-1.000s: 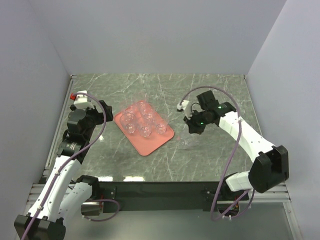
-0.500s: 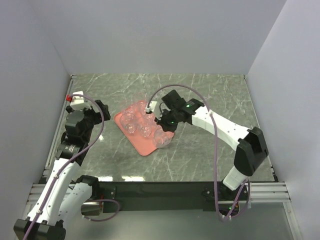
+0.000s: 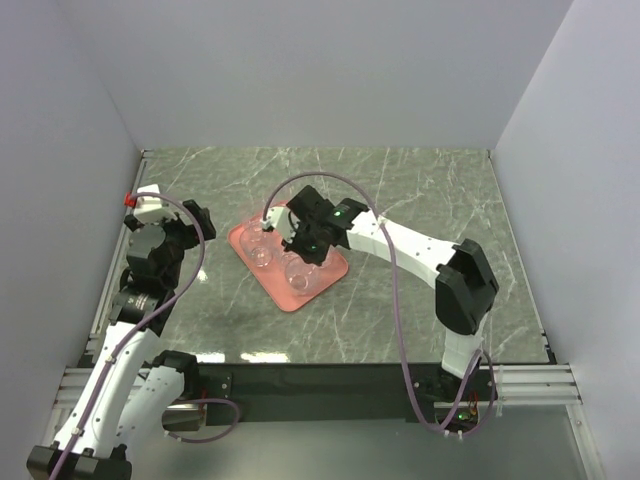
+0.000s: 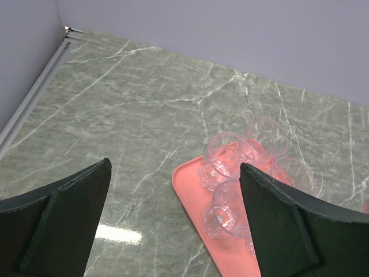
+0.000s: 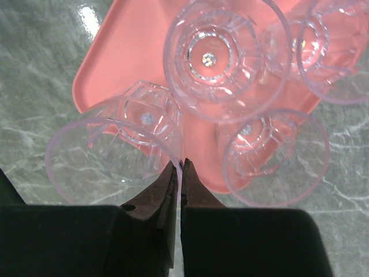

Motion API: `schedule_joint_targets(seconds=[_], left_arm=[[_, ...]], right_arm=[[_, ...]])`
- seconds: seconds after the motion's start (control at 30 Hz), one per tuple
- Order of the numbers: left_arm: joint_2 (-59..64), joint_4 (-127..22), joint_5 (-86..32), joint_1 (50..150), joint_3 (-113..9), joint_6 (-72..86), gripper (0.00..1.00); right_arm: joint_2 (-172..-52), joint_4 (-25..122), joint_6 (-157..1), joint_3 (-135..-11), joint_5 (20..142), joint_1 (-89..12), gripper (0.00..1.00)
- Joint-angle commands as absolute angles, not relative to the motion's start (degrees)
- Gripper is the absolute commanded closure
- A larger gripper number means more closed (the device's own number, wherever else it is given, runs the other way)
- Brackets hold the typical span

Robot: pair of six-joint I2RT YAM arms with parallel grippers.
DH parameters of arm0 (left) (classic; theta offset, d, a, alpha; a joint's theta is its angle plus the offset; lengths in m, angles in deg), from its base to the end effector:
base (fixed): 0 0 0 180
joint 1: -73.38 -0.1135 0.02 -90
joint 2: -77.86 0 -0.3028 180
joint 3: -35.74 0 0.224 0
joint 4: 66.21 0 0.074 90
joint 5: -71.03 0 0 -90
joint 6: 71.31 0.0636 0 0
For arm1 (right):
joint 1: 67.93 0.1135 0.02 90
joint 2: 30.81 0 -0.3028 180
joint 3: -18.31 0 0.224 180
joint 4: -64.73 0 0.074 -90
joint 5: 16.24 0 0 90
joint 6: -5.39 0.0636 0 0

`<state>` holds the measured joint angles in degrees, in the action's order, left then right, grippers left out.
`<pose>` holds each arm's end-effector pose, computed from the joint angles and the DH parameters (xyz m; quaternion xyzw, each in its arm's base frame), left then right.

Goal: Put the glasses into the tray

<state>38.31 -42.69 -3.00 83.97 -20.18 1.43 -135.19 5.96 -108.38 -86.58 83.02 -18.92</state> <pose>0.1364 -0.0077 0.3526 -0.1350 0.7359 -0.0566 0.6610 0.2488 0.3020 0.2925 -0.5866 0.7587 0.1353 0.2490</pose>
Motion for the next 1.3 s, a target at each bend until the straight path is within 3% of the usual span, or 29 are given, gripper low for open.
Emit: schedule_joint_targets(seconds=[0.0,0.73,0.87,0.9,1.03,1.27], left_arm=[[39.71,-44.61,-1.04,84.1,-19.53,1.38,0.01],[39.8,-44.87,-1.57,84.1,-19.61,1.38,0.01],[39.89,-44.87,-1.57,84.1,-19.53,1.38,0.01],[39.89,-44.79,-1.57,84.1,-19.53,1.38,0.01],[40.06,-44.87,-1.48,84.1,-19.53,1.38,0.01],[40.68,-45.31,-1.74,84.1,-19.26,1.64,0.01]], right_arm=[[-136.88,6.75,-106.76,-89.94,80.97,-17.22,1.0],[-140.58,5.87,-106.94,-91.18,78.77,-12.82,0.97],[-141.2,5.52,-107.11,-91.61,78.42,-12.65,0.84],[-141.2,5.43,-107.29,-91.7,78.33,-12.56,0.75],[-140.5,5.08,-107.73,-91.62,77.63,-12.65,0.58],[-134.0,4.11,-110.62,-89.16,75.69,-12.47,0.45]])
